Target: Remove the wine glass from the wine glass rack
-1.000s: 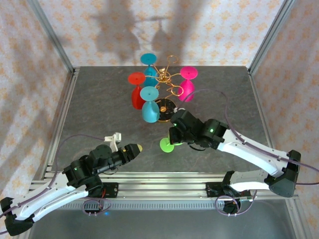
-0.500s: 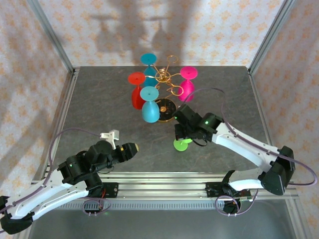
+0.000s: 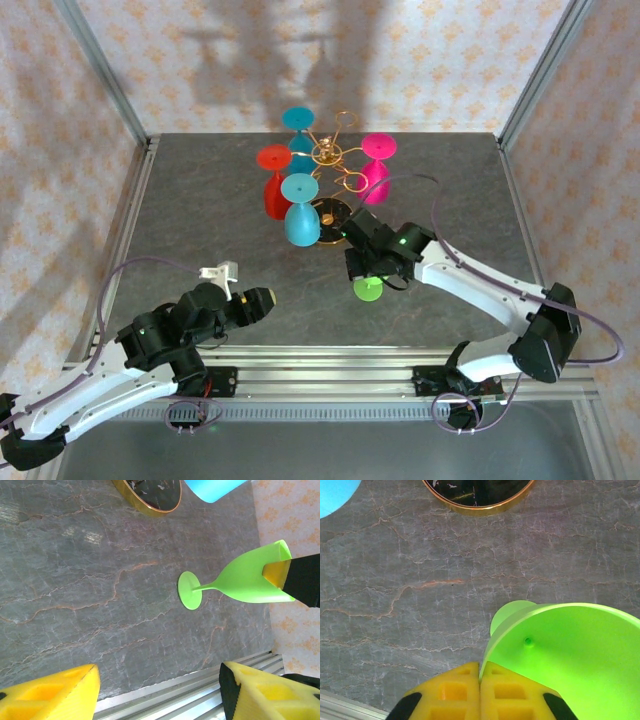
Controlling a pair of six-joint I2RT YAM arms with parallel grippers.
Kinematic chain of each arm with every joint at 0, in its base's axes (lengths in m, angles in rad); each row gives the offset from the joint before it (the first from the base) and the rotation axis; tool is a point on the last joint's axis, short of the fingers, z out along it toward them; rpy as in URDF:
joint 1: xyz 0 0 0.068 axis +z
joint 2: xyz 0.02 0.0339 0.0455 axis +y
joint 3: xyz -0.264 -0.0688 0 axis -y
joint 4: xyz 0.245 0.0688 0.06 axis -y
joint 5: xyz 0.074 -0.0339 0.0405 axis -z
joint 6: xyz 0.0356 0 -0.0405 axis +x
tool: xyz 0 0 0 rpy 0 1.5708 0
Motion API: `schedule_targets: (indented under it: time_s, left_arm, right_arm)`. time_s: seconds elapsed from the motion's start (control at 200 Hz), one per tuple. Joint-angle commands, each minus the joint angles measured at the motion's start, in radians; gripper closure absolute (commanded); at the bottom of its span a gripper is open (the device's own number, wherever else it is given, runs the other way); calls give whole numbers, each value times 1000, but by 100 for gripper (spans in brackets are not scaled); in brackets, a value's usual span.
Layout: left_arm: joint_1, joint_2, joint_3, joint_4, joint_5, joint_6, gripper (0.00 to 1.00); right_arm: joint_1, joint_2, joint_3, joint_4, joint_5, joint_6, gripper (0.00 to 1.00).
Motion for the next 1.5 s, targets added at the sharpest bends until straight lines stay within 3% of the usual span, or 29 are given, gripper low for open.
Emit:
schedule_targets:
  time_s: [0.0,0.466,0.776,0.916,1.031,1.196,1.497]
  left_arm:
    - [3,-12,-1,-26,-43,12,35]
    - [3,-3,17,-15,-44,26,35]
    - [4,89,189,-58,-70,117,36]
    - [5,125,283,-67,-123,155,35]
    - [5,149,350,-53,-196,186,35]
    - [5,227,473,-50,-202,251,35]
    - [55,281,553,-58,-213,265,34]
  right_arm:
    - [-4,9,32,-11,4,-6,90]
    - [-4,-41,143,-78,21,2,73]
    - [-50,-178,257,-109,-56,58,63]
    - [-167,-238,287,-99,-156,88,62]
    - [-325,-269,268,-46,-306,99,61]
    - [-557,-247,257,44,-557,140,57]
    - [-700,-106,244,340,-705,230,43]
